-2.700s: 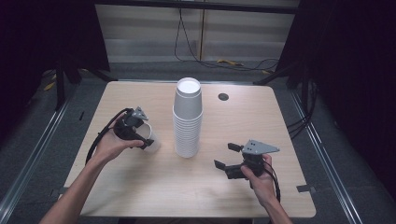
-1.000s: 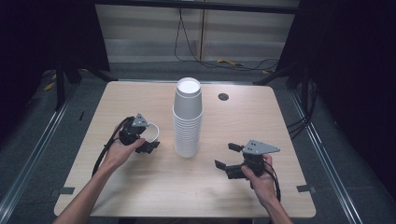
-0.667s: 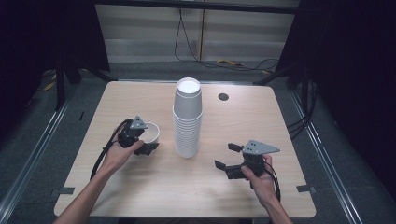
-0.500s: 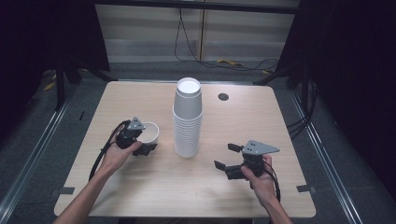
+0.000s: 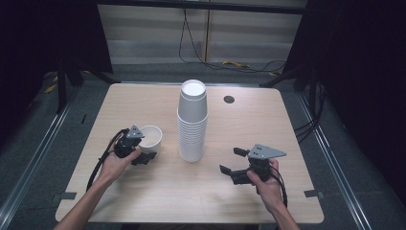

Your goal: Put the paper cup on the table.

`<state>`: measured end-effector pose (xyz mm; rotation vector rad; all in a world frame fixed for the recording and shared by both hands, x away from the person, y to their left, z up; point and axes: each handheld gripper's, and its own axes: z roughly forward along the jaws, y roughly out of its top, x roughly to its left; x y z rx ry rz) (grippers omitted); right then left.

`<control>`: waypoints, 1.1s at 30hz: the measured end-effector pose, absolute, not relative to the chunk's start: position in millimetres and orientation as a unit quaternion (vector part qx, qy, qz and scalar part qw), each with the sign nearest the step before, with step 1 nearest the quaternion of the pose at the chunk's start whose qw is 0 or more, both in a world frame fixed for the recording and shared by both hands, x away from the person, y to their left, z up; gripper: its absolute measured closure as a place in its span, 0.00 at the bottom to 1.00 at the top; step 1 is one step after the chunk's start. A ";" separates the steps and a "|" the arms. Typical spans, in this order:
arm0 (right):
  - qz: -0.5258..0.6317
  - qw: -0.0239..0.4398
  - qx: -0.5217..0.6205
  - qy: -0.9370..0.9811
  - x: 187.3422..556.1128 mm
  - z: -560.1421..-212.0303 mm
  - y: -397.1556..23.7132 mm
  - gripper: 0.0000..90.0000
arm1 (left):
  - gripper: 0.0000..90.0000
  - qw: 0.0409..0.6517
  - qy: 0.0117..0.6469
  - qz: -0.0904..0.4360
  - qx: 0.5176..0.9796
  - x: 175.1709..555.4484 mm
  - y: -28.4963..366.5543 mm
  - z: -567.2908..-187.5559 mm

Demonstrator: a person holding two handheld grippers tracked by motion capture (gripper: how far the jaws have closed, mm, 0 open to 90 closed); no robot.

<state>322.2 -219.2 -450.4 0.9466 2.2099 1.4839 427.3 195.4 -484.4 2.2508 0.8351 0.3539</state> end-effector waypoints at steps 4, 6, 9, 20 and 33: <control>0.519 0.159 0.332 0.771 321.8 -450.0 -219.5 0.15 | 0.17 0.348 0.326 0.137 0.868 421.6 201.8 -484.8; 0.518 0.159 0.333 0.772 321.9 -450.0 -219.5 0.15 | 0.17 0.345 0.326 0.141 0.869 419.3 204.0 -483.6; 0.518 0.157 0.331 0.773 322.0 -450.4 -218.9 0.15 | 0.17 0.346 0.331 0.144 0.866 416.0 206.1 -482.4; 0.517 0.158 0.329 0.774 322.3 -450.9 -218.1 0.15 | 0.17 0.352 0.328 0.140 0.865 395.6 210.8 -483.6; 0.514 0.158 0.330 0.776 321.3 -451.1 -217.4 0.15 | 0.17 0.411 0.333 0.122 0.840 362.7 210.9 -473.6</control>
